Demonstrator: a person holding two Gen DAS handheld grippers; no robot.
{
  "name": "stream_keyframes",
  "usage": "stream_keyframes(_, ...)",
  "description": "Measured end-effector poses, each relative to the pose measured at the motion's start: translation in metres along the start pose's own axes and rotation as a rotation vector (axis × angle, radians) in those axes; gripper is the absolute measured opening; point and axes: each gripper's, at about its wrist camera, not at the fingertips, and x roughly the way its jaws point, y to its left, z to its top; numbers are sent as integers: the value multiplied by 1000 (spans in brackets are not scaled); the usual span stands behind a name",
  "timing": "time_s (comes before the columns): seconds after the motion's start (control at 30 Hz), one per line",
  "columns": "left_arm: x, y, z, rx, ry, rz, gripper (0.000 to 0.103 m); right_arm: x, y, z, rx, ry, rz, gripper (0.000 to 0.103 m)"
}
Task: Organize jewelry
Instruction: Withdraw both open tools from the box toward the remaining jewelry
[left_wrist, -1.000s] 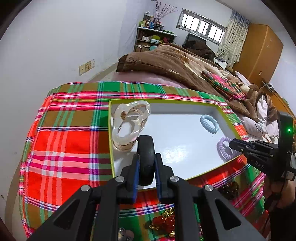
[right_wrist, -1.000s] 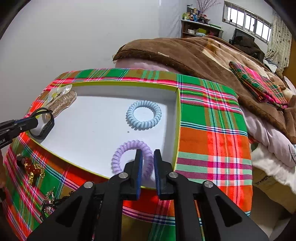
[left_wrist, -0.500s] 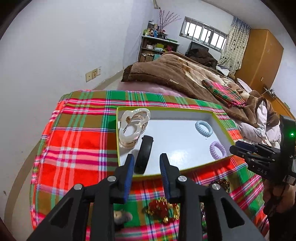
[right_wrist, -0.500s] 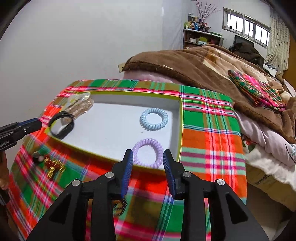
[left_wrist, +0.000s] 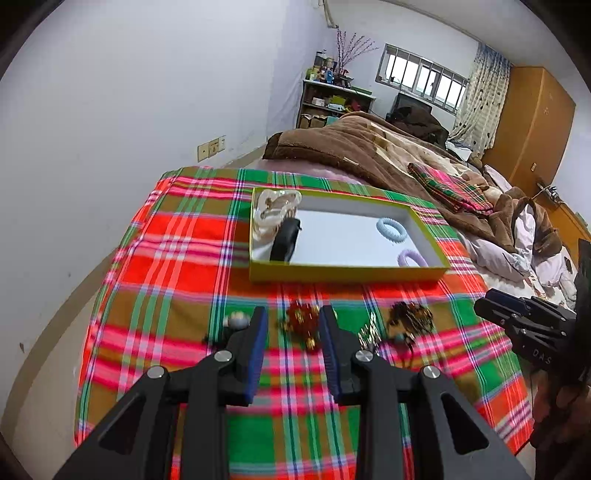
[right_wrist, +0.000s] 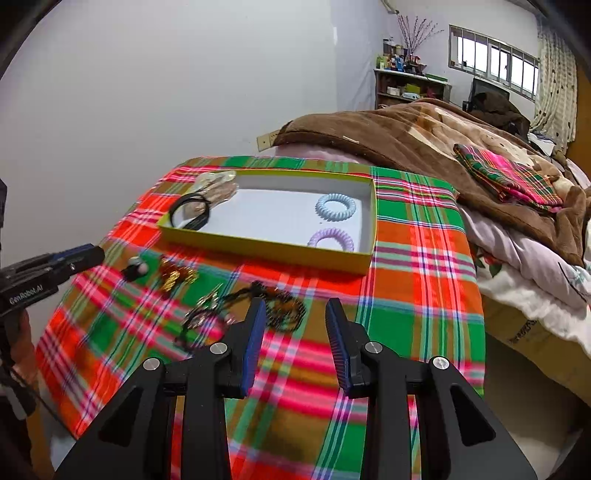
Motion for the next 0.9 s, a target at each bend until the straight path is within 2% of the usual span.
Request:
stream_keyframes(0.17, -16, -6, -20, -9, 1, 19, 30, -20, 11, -15, -7, -16, 16, 35)
stream_keyframes(0.47, -38, -18, -51, -12, -1, 21, 30, -32, 20, -36, -20, 0, 39, 35)
stream_keyframes(0.9, -44, -15, -64, -37, 7, 21, 30, -36, 24, -46, -23, 5, 55, 35)
